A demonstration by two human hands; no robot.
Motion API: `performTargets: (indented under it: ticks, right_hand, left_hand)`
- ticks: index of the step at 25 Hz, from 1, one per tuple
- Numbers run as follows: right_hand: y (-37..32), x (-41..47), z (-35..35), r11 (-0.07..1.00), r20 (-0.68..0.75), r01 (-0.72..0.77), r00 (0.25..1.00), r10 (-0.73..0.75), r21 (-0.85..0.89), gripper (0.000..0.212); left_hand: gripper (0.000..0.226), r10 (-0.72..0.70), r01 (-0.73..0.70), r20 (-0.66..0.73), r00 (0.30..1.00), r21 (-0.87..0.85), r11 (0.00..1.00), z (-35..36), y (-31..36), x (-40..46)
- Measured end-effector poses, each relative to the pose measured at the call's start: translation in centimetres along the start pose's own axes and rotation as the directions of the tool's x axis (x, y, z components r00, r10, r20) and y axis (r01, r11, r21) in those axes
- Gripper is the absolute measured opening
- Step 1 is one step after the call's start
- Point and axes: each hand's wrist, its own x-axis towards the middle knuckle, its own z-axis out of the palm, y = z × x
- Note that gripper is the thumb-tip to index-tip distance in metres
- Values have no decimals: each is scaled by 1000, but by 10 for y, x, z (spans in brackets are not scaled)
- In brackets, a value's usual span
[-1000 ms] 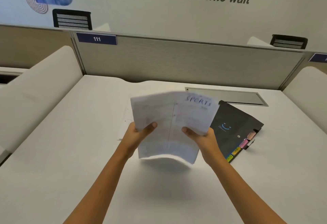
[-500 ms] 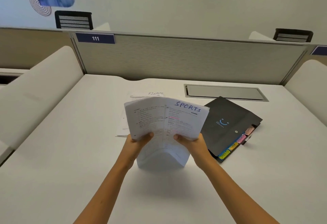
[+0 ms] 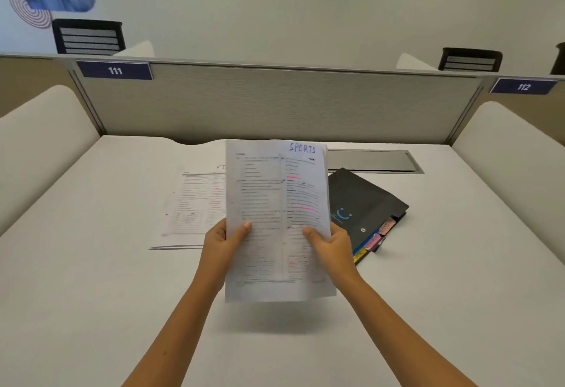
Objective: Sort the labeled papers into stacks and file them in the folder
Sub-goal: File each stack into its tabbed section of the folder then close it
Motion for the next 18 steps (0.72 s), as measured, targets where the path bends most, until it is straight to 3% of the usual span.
performTargets:
  ticks: [5,7,9,13,16,18]
  right_hand:
    - [14,31,-91,999,-320,-48,946,49,9,22]
    - [23,48,-136,997,-467,-82,882,69,-8,30]
    - [36,62,-180,993,-572,-113,817,72,-36,31]
    - [73,69,-259,976,-697,-213,705,129,-36,35]
    - [99,67,-300,960,-741,-279,649,172,-22,37]
    - [112,63,-315,951,-744,-310,639,199,-12,37]
  left_hand:
    - [12,-30,31,-27,999,38,999,65,-12,13]
    - [11,-6,5,7,1000,168,986,95,-24,16]
    - [15,56,-91,99,994,402,911,124,-39,20]
    - [42,129,-326,309,942,761,561,185,-61,29]
    - [60,24,-359,363,931,905,228,219,-74,36]
    - [65,-52,-352,357,933,932,85,230,-81,40]
